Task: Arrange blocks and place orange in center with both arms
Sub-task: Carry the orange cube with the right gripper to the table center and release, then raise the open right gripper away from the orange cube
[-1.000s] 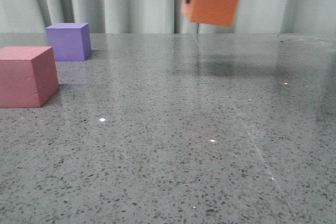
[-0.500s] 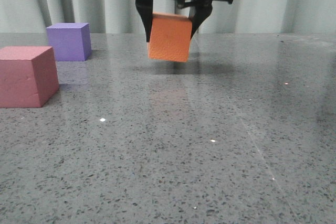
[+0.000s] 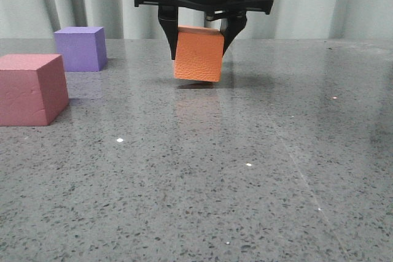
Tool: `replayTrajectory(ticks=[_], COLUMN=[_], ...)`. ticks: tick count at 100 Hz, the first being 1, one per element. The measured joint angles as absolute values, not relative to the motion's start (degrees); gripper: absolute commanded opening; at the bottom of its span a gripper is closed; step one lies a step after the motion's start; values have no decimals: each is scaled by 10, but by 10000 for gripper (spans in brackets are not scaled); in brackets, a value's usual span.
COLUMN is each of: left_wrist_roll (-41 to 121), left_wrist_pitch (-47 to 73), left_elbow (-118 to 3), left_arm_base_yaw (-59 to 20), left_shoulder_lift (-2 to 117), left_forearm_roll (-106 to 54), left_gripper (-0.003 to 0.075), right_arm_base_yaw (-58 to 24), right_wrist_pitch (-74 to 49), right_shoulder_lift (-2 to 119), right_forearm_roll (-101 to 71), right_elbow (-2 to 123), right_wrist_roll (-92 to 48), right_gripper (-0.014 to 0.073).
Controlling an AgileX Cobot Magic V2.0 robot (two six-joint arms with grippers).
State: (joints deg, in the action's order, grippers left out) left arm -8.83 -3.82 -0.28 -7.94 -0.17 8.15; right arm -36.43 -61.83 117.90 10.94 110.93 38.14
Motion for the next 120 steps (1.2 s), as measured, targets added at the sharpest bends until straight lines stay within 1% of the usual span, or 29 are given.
replayTrajectory(ticks=[12,22,48,66,76,106,120], left_wrist_roll=[-88,-88,-88,-88,-88,-88,-88], left_wrist_pitch=[-38,-38,-38,-38,-38,-38,-38], left_elbow=[-3,-3,-3,-3,-3,-3,-3], left_arm_base_yaw=[-79,-79,-79,-79,-79,-79,-79], left_shoulder_lift=[-2,-2,-2,-2,-2,-2,-2], left_forearm_roll=[82,82,82,82,82,82,82], left_gripper=[-19,-19,-19,-19,-19,-19,-19], right_arm_base_yaw=[-364,-364,-364,-364,-364,-364,-364], right_wrist_pitch=[-618,-618,-619,-624,-627,-649,-651], right_shoulder_lift=[1180,1180,1180,1155,1120,978,908], right_forearm_roll=[108,107,103,121,149,203,219], right_elbow=[1109,1109,1111,1122,1131,1136,1103], right_wrist_roll=[381,381,381,381,377,289,264], right_gripper=[604,655,656,656,656,654,654])
